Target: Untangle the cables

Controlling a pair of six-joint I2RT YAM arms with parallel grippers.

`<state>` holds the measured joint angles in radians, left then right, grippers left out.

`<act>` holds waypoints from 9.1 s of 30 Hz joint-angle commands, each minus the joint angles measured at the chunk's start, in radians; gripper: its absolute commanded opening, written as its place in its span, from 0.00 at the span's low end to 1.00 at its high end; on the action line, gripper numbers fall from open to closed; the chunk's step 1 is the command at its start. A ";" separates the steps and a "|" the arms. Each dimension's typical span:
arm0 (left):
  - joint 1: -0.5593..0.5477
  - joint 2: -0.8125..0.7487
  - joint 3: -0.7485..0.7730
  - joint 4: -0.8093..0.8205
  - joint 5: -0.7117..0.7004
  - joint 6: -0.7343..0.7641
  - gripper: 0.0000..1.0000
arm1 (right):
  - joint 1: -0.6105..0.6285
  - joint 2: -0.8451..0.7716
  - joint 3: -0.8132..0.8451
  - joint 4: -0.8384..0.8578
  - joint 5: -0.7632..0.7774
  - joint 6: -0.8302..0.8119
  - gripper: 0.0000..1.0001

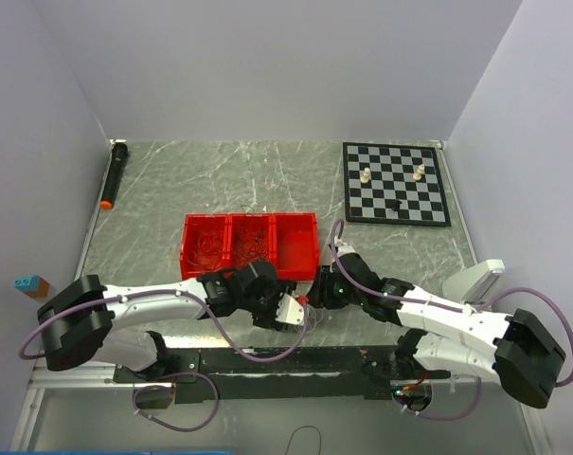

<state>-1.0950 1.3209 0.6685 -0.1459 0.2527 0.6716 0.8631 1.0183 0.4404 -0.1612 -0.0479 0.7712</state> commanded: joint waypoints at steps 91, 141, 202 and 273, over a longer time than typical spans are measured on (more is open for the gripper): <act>-0.022 -0.040 1.329 0.491 -0.687 0.398 0.01 | 0.025 0.008 -0.117 -0.179 0.163 0.157 0.40; -0.069 -0.307 0.524 -0.488 -0.201 0.030 0.40 | 0.059 -0.207 0.192 -0.237 0.313 -0.161 0.78; 0.153 -0.204 0.105 -0.253 0.043 -0.150 0.01 | -0.159 0.181 0.494 -0.112 0.186 -0.426 0.00; 0.274 0.156 0.528 0.177 -0.237 -0.115 0.60 | -0.173 -0.251 0.294 -0.250 0.568 -0.168 0.75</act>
<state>-0.8207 1.4990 1.1393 0.0631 0.0002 0.5888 0.6971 0.7681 0.7132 -0.4091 0.5076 0.5983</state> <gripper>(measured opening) 0.540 0.754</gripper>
